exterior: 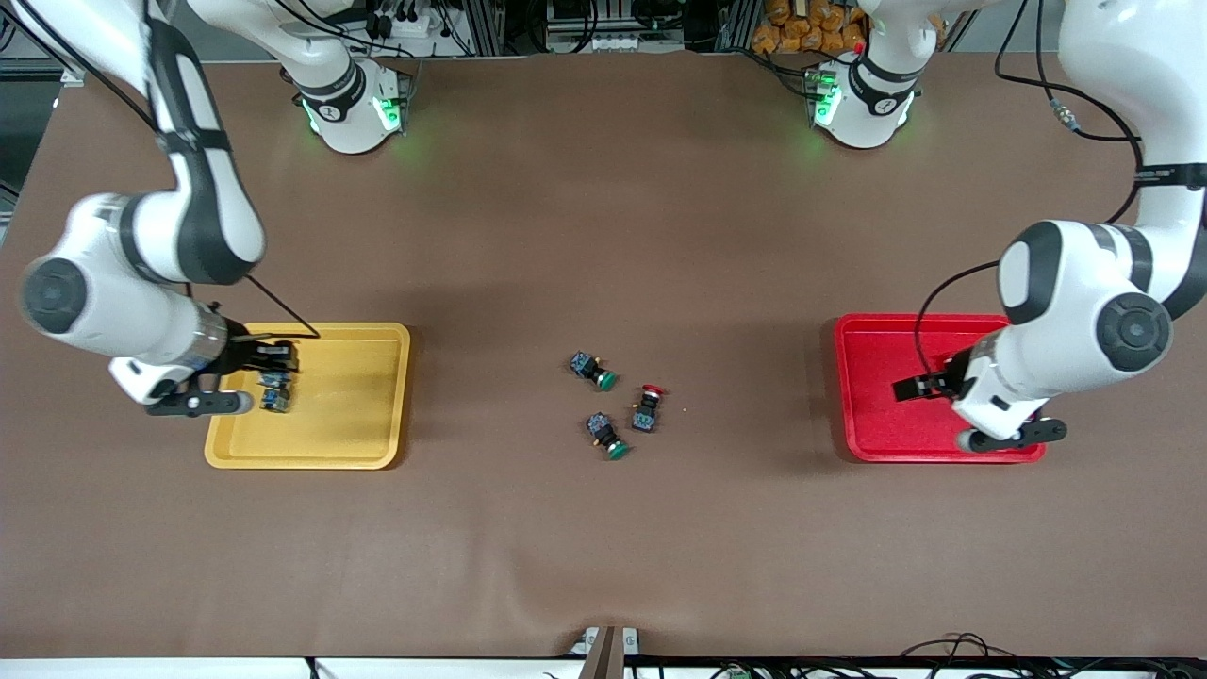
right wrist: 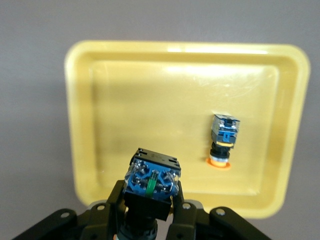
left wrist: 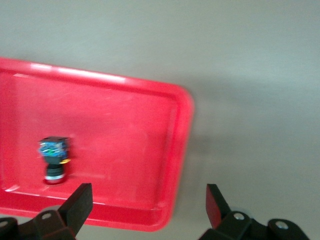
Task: Place red and yellow buttons in trays
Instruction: 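Lower the red button into the red tray while the right gripper carries its button, then release the yellow button in the yellow tray while the left gripper reaches buttons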
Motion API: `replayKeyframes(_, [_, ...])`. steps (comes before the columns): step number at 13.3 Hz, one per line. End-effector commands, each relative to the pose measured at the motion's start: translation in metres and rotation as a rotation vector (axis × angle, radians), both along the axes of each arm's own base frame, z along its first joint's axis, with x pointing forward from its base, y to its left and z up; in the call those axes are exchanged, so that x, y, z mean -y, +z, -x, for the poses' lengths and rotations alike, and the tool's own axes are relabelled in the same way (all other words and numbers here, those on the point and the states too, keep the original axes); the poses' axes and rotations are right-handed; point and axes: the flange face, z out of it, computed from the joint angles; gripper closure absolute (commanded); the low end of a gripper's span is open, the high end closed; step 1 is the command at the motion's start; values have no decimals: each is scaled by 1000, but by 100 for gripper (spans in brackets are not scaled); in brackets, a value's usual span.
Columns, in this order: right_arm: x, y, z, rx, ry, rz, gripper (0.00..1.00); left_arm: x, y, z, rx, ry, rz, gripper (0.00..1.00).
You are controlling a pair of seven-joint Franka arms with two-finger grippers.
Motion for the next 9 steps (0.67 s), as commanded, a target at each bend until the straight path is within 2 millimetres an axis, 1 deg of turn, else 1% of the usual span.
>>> replayKeyframes(1, [-4,-56,-3,11,32,21,100,50,11,-8,19,-35,-6,0])
replayKeyframes(2, [-4,-75,-5,22,40,27,100,71,12,-10,29,-47,-4,0])
replayKeyframes(3, [-4,-92,-6,25,56,30,100,91,9,-11,32,-73,-1,0])
replayKeyframes(4, [-4,-102,-6,26,57,32,100,111,-2,-10,23,-111,-1,0])
replayKeyframes(5, [-4,-111,-7,31,60,35,100,130,-12,-9,18,-139,-7,0])
replayKeyframes(6, [-5,-116,-8,37,60,37,98,151,-20,-9,27,-175,-16,0])
replayKeyframes(7, [-8,-119,-8,37,63,37,92,172,-28,-10,40,-212,-27,0])
replayKeyframes(8, [-10,-118,-10,39,67,36,73,185,-33,-11,48,-223,-30,0])
replayKeyframes(9, [-11,-117,-10,39,75,35,30,195,-36,-13,66,-216,-23,0])
